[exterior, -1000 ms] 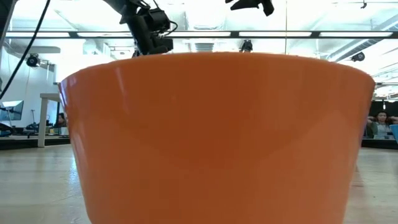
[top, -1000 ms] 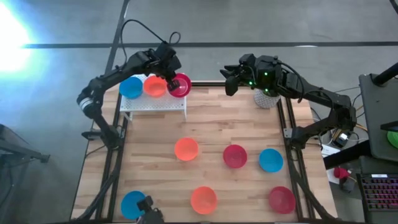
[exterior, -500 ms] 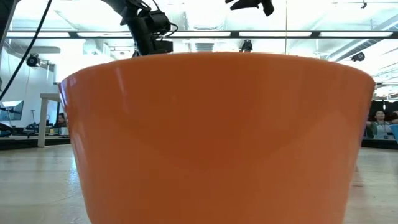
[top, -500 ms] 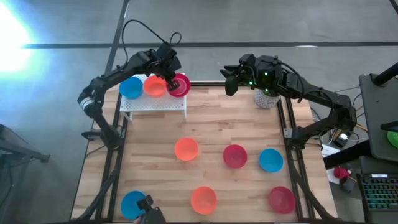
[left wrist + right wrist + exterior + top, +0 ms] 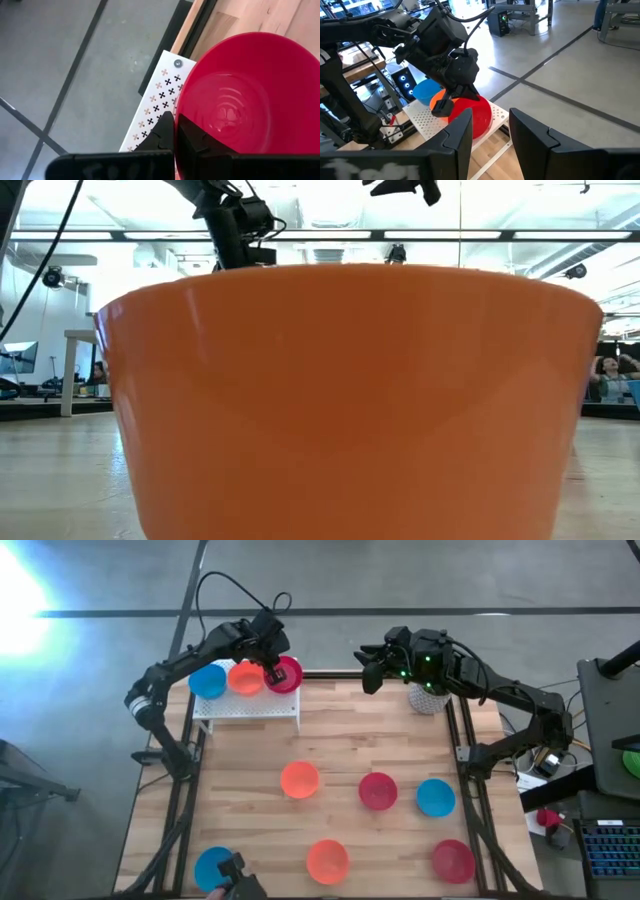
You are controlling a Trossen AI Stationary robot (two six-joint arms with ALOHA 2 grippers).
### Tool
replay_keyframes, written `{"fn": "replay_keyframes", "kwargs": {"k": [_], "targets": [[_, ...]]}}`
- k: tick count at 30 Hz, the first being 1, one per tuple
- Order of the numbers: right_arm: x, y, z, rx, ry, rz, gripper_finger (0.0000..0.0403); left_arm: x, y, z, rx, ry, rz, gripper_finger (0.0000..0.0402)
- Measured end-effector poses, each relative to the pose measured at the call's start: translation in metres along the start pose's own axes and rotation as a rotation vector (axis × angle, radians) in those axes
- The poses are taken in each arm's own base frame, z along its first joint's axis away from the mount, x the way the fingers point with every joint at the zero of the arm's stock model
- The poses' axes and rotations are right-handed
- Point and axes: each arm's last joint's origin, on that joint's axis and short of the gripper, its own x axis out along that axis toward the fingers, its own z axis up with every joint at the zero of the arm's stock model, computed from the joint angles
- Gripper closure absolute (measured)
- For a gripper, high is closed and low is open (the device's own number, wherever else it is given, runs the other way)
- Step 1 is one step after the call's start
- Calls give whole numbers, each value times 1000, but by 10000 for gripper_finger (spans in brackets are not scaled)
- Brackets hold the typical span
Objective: Pick & Place Mini bowls
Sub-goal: Put the top red bowl on the right side of the shelf
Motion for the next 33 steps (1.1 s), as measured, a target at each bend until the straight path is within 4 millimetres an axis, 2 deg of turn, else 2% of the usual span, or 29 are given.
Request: {"fn": "replay_keyframes", "kwargs": {"k": [28,33], "targets": [[0,0,0,2,-1,0,280,0,0,0,8,2,-1,400],[0,0,0,2,-1,0,280,0,-1,-1,9,7,-3,371]]}}
